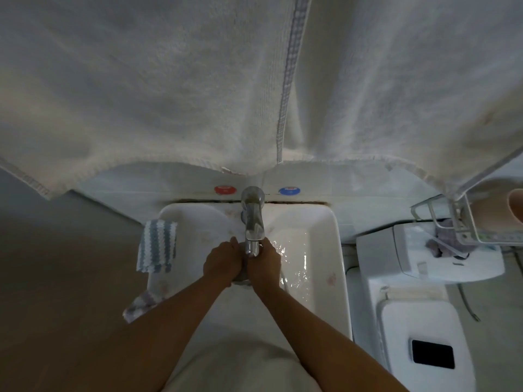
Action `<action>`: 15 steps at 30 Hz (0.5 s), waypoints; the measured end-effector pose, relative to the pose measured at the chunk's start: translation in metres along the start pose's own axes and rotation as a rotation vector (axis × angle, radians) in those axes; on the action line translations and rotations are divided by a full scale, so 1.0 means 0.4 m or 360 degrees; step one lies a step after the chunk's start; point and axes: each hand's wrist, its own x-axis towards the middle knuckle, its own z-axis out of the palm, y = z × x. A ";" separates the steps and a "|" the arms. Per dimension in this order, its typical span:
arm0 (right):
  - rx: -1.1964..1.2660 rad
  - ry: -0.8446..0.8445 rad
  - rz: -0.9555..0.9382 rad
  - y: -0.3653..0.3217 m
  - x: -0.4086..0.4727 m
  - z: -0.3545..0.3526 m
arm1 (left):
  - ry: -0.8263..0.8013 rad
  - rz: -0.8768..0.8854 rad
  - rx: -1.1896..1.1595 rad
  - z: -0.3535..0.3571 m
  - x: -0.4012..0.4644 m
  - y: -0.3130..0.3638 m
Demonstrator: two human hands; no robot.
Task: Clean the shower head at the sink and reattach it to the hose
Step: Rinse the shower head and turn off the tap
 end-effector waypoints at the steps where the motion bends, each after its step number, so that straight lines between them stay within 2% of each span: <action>1: -0.0019 0.0051 0.0084 -0.004 0.005 -0.002 | -0.0014 0.0075 0.0103 0.003 -0.005 0.000; 6: -0.0019 0.0244 0.0464 -0.009 0.035 -0.014 | -0.0050 0.0524 0.0787 0.017 -0.058 -0.010; 8: 0.0002 0.0193 0.0480 -0.013 0.039 -0.020 | -0.0021 0.0597 0.0798 0.014 -0.073 -0.008; 10: 0.0096 0.0073 0.0440 -0.016 0.027 -0.023 | -0.0028 0.0552 0.0761 0.009 -0.065 -0.003; 12: 0.0180 -0.0030 0.0344 -0.008 0.011 -0.021 | -0.0021 0.0378 0.0579 0.001 -0.051 0.003; 15: 0.0255 -0.0045 0.0159 0.004 -0.012 -0.038 | 0.0079 0.0197 0.0441 0.000 -0.033 -0.003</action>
